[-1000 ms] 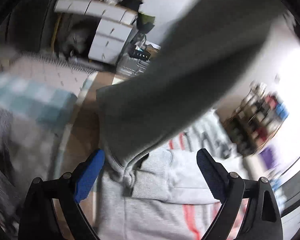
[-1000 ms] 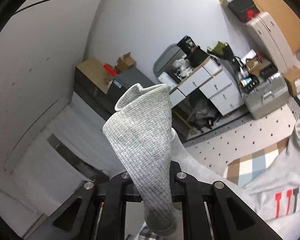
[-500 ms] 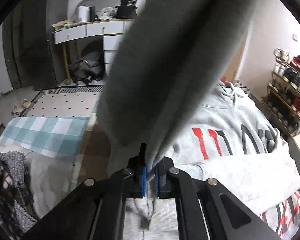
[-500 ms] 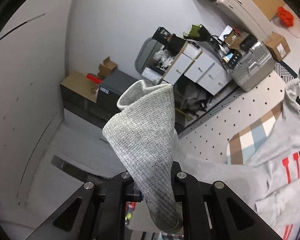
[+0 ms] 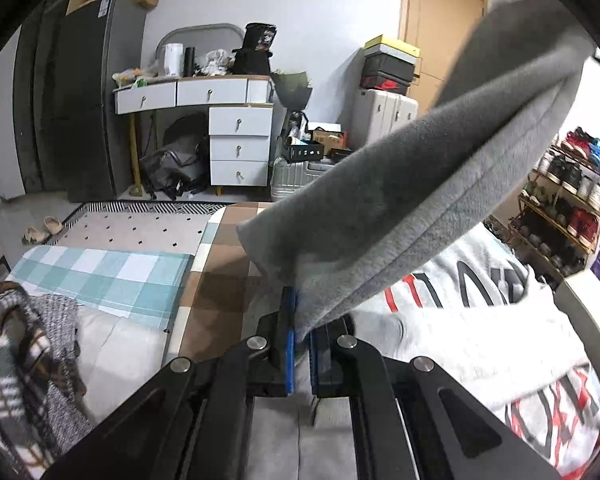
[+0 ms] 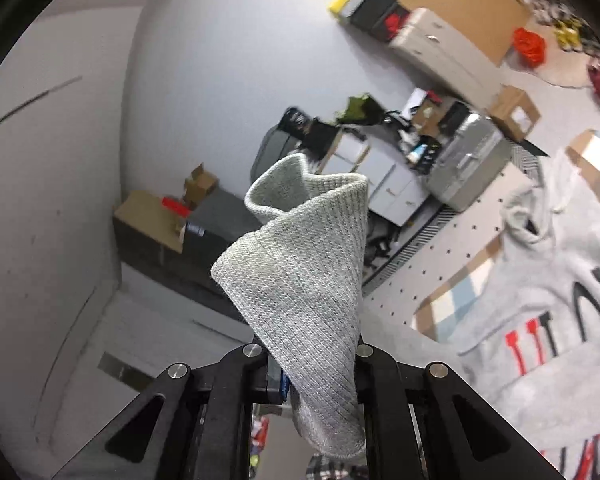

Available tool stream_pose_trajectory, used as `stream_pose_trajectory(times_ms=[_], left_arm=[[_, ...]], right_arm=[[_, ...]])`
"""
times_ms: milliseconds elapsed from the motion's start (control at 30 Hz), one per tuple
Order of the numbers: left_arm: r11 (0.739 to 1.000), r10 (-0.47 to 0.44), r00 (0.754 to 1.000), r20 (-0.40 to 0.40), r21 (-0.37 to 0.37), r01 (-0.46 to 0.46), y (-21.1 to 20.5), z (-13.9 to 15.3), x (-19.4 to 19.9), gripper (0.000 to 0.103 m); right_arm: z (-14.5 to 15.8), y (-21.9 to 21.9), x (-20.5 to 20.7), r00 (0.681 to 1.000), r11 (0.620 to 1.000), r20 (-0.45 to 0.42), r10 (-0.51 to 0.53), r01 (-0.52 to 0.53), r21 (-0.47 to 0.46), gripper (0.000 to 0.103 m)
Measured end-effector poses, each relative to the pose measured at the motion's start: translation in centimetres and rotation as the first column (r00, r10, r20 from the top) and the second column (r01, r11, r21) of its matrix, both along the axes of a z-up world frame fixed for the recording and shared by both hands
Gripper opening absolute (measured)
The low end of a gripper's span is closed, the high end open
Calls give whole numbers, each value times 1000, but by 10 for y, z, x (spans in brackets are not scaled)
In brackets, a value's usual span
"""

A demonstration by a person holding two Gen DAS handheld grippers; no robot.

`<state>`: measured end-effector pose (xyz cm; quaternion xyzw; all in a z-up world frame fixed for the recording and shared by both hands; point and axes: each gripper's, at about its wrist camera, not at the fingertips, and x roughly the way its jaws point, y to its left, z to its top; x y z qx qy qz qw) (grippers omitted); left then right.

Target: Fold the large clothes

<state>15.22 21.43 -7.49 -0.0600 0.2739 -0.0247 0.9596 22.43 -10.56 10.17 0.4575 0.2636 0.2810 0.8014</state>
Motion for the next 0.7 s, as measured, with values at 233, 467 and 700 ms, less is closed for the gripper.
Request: stream_pose_trajectory(times_ms=[233, 467, 700], left_arm=[[993, -79, 997, -25, 88, 81, -33, -8, -11, 1], [958, -193, 973, -126, 188, 215, -65, -19, -5, 1], [938, -247, 950, -194, 198, 284, -75, -18, 1, 1]], right_arm=[[-125, -96, -9, 978, 971, -194, -83, 123, 206, 14], [-267, -167, -17, 881, 931, -442, -167, 289, 225, 14], [-288, -166, -10, 860, 996, -502, -92, 85, -36, 14]])
